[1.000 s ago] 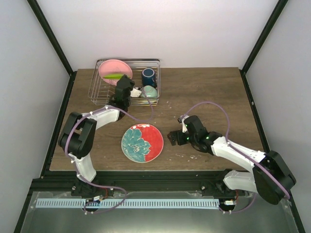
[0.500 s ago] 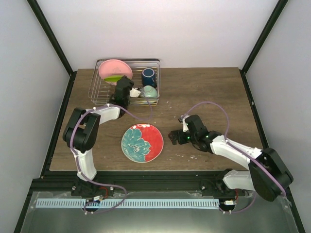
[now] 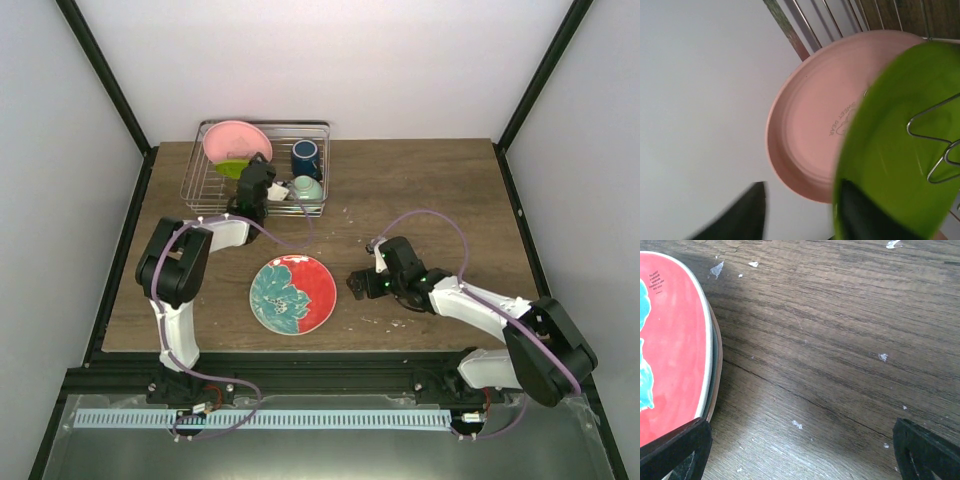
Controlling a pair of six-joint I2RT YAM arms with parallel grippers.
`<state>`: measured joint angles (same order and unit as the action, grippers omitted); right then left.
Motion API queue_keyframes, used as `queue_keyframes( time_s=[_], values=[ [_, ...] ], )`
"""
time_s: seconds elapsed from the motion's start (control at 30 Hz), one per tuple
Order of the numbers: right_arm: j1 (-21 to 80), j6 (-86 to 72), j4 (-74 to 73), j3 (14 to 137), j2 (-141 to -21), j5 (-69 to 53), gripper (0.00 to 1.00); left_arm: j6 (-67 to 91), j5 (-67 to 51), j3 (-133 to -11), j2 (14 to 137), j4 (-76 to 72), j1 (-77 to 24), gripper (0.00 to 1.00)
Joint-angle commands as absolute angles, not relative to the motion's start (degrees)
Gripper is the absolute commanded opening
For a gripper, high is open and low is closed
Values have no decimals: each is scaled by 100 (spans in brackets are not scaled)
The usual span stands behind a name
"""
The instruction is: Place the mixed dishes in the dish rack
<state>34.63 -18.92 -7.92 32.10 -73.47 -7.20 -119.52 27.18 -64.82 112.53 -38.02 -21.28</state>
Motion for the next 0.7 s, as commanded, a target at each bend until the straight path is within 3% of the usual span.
queue_keyframes(
  time_s=[0.0, 0.07, 0.13, 0.43, 0.6, 0.67],
  values=[
    [3419, -1852, -682, 3256, -7368, -762, 100, -12482, 2666, -6553, 11242, -4027, -2109, 70],
    [3421, -1854, -675, 3259, -7375, -780, 100, -12394, 2691, -6520, 11180, -3956, -2117, 90],
    [3419, -1867, -681, 3263, -7372, -806, 100, -12344, 2719, -6483, 11110, -3909, -2118, 99],
    [3419, -1884, -804, 3293, -7188, -770, 100, -11736, 3467, -6762, 10816, -3928, -2478, 100],
    [3419, -1958, -1004, 3374, -7096, -710, 100, -9820, 4810, -7660, 10641, -3216, -2945, 100],
    [3419, -1969, -1047, 3375, -7022, -726, 100, -8680, 5309, -8079, 10515, -2234, -3094, 100]
  ],
)
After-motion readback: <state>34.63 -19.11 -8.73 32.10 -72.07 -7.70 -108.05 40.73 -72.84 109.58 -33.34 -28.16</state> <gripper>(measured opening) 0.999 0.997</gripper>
